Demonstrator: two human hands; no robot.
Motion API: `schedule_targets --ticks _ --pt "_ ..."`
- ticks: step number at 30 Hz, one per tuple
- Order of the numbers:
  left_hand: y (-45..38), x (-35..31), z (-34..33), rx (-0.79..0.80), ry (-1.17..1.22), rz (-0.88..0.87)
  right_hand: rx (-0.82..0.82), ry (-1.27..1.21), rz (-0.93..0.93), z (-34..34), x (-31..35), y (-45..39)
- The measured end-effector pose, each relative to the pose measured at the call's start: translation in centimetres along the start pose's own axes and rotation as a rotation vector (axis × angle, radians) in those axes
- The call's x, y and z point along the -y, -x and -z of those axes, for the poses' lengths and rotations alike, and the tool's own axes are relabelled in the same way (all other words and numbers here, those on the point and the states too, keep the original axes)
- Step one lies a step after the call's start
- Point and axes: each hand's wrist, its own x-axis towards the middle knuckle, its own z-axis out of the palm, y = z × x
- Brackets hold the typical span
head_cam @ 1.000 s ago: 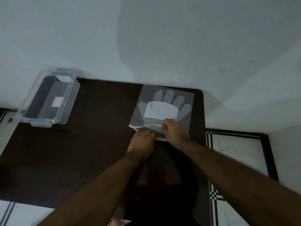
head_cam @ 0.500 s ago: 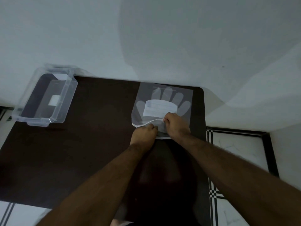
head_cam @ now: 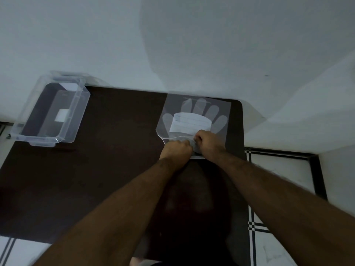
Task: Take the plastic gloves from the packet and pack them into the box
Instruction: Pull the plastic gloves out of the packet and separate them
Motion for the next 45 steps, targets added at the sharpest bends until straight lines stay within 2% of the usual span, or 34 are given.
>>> schedule_targets --ticks 8,12,15,18,24,32,40,43,45 --pt "-0.1 0.9 -1.9 -0.113 -0.002 -0.067 -0.007 -0.005 0.035 -0.1 -0.7 -0.9" --pt "0.1 1.2 -2.6 -0.174 0.049 -0.079 -0.145 0.101 0.105 0.3 -0.3 -1.1" --pt "0.9 1.4 -3.0 -0.245 0.070 -0.111 0.010 0.326 0.099 0.6 0.1 -1.7" --pt "1.9 1.3 -3.4 -0.282 0.104 -0.135 0.183 0.431 0.084 0.6 0.2 -2.2" --pt "4.9 0.1 -4.3 -0.346 0.146 -0.155 0.220 0.494 0.114 1.0 0.7 -2.5" --pt "11.2 -2.3 -4.9 -0.409 0.227 -0.181 0.232 0.542 0.064 1.8 1.2 -2.7" --pt "18.6 -4.2 -8.1 -0.429 0.274 -0.130 0.204 0.623 0.029 1.4 2.4 -1.8" --pt "20.9 -4.9 -9.1 -0.422 0.282 -0.111 0.105 0.648 0.037 0.8 3.4 -0.8" --pt "22.3 -5.3 -9.6 -0.424 0.291 -0.101 0.013 0.640 0.131 0.3 4.3 0.2"
